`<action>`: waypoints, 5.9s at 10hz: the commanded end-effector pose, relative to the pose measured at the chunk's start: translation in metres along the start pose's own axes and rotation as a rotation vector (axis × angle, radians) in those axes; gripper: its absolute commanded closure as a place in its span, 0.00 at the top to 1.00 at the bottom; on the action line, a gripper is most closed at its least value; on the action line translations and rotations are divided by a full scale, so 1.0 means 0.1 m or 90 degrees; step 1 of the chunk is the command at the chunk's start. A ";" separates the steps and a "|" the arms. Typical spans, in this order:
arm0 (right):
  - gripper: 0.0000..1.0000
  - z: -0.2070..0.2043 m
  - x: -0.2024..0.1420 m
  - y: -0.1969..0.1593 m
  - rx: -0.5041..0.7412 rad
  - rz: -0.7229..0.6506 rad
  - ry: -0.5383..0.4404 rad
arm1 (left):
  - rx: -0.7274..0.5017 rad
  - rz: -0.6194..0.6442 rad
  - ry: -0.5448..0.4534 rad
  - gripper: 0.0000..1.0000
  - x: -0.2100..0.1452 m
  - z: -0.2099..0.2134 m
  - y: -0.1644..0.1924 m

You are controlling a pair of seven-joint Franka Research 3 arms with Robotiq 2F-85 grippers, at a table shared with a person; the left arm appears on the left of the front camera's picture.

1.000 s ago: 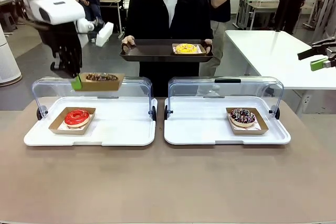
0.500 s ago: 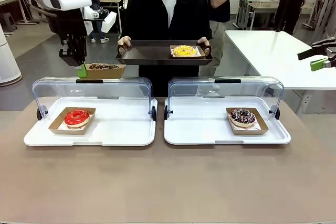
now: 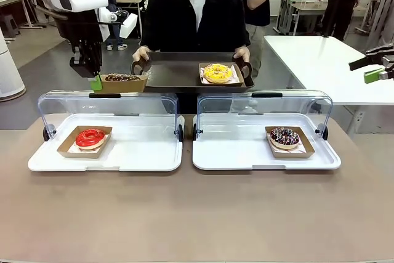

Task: Provide the desired donut to the person.
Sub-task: Place the picked Paper togo box onto the Handle tray extended by the person.

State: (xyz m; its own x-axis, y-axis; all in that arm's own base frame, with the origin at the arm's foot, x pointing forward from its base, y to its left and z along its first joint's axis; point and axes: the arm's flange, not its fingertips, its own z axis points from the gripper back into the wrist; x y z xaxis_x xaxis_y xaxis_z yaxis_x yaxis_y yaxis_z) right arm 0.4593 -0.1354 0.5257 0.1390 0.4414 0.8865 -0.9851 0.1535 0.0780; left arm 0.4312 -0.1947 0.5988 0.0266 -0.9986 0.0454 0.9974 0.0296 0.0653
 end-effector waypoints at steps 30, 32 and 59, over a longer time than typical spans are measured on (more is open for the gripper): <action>1.00 -0.01 0.00 0.00 0.001 0.000 -0.001 | -0.064 -0.063 -0.050 0.59 0.79 -0.36 2.16; 1.00 -0.01 0.00 0.00 0.001 0.000 -0.001 | -0.064 -0.061 -0.053 1.00 0.79 -0.33 2.15; 1.00 -0.01 0.00 0.00 0.001 0.000 -0.001 | -0.027 -0.021 -0.062 0.96 -0.42 0.11 0.57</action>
State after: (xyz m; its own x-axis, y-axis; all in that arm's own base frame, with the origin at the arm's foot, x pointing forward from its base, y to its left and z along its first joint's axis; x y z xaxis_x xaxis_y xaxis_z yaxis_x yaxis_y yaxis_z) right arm 0.4595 -0.1356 0.5257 0.1392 0.4413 0.8865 -0.9850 0.1536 0.0782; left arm 0.4845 -0.1519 0.6074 -0.0126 -0.9899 0.1412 0.9995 -0.0082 0.0317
